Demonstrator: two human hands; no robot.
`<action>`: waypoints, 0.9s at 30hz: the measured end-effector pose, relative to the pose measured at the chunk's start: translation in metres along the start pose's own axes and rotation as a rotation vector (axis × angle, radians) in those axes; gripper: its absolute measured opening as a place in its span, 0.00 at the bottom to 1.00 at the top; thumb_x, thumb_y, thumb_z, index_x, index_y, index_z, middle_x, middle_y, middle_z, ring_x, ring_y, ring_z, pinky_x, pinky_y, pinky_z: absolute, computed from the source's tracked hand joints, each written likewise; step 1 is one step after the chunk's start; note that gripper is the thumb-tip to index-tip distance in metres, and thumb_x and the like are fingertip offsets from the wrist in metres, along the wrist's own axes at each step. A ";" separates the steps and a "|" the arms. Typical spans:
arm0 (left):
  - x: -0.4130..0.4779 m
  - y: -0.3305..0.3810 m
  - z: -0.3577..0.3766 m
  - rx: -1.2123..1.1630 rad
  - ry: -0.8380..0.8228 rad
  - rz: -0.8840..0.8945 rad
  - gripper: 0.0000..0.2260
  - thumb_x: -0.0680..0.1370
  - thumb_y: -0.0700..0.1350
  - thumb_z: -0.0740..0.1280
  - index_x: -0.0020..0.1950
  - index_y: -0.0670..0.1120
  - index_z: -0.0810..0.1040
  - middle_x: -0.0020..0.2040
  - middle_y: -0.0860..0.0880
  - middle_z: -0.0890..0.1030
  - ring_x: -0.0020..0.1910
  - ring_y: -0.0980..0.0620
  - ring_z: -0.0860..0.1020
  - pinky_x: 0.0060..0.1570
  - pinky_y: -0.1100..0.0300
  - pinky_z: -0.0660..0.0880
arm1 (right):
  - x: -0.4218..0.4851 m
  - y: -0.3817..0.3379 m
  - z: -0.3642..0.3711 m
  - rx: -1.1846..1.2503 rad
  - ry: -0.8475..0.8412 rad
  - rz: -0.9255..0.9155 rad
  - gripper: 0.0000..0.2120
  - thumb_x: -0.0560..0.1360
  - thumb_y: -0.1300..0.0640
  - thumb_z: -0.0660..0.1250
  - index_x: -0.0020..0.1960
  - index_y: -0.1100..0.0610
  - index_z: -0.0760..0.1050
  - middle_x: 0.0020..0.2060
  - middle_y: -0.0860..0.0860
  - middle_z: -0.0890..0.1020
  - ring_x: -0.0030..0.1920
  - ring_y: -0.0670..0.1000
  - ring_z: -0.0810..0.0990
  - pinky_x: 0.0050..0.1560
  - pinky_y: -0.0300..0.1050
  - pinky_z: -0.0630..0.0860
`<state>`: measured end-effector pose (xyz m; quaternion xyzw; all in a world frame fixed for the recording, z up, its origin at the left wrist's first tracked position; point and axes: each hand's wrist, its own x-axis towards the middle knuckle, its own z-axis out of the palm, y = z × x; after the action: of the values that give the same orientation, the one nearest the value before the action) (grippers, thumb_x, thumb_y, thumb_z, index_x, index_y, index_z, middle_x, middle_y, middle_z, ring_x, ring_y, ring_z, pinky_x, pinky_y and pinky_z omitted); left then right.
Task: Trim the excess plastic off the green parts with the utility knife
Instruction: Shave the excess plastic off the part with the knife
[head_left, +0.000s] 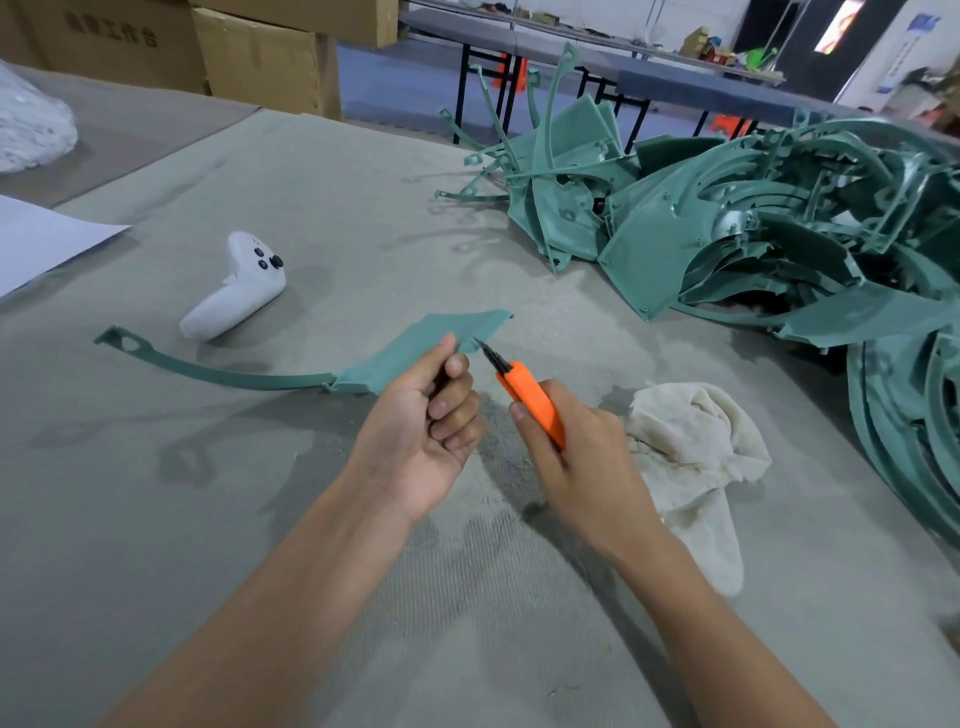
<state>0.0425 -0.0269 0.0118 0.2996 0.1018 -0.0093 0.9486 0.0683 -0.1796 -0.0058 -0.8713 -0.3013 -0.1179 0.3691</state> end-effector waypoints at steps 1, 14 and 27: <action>-0.001 0.000 0.000 -0.003 -0.002 -0.002 0.18 0.78 0.49 0.62 0.28 0.48 0.72 0.21 0.54 0.58 0.19 0.57 0.55 0.21 0.64 0.53 | 0.002 0.002 -0.002 0.012 0.032 0.019 0.10 0.82 0.53 0.62 0.42 0.53 0.68 0.25 0.44 0.68 0.25 0.47 0.69 0.27 0.37 0.63; -0.011 -0.009 0.008 0.606 -0.138 0.143 0.18 0.77 0.53 0.62 0.27 0.50 0.72 0.23 0.55 0.60 0.22 0.57 0.56 0.24 0.66 0.54 | 0.009 -0.011 -0.019 1.028 0.056 0.442 0.12 0.73 0.46 0.71 0.35 0.52 0.78 0.31 0.52 0.78 0.20 0.46 0.64 0.21 0.36 0.62; -0.009 0.002 -0.003 0.472 -0.217 0.108 0.22 0.70 0.58 0.71 0.56 0.45 0.78 0.50 0.45 0.82 0.42 0.48 0.80 0.37 0.57 0.76 | 0.011 0.001 -0.043 1.313 0.308 0.535 0.06 0.69 0.57 0.71 0.36 0.57 0.76 0.27 0.50 0.75 0.20 0.42 0.62 0.20 0.33 0.61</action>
<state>0.0337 -0.0241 0.0120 0.5147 -0.0216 -0.0143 0.8570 0.0787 -0.2055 0.0283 -0.4874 -0.0313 0.0602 0.8705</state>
